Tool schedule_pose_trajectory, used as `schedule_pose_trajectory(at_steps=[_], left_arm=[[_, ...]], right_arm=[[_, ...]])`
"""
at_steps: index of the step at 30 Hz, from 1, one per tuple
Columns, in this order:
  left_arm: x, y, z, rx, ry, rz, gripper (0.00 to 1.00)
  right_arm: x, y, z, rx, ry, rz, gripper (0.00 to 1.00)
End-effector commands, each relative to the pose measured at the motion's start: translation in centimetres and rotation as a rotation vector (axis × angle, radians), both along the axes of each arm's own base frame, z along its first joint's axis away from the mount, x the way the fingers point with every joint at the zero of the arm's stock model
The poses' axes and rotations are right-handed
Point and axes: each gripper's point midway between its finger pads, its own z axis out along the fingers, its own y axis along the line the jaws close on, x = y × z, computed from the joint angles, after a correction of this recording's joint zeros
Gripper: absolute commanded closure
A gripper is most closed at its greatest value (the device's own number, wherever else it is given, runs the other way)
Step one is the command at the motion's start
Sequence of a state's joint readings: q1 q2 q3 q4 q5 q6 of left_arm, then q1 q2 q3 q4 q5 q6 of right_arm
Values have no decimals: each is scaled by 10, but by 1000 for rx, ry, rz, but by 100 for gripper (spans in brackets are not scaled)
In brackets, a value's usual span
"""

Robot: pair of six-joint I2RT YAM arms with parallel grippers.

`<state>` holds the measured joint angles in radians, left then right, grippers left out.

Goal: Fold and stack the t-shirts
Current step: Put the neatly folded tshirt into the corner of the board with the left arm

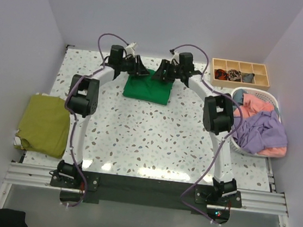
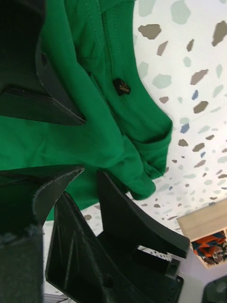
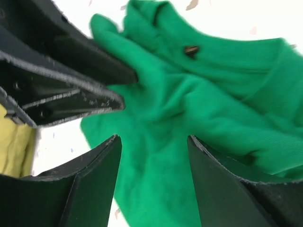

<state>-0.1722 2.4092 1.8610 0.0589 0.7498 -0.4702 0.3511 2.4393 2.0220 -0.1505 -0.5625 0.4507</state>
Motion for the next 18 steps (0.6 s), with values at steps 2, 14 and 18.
schedule_pose_trajectory(at_steps=[2,14,18], left_arm=[[23,1,15,-16,-125,2,54],[69,44,-29,193,-164,171,47],[73,59,-59,269,-126,215,47]], right_arm=[[32,-10,1,-71,-95,-43,38],[70,-50,-43,-312,-154,-150,36],[72,-64,-45,-354,-181,-178,36]])
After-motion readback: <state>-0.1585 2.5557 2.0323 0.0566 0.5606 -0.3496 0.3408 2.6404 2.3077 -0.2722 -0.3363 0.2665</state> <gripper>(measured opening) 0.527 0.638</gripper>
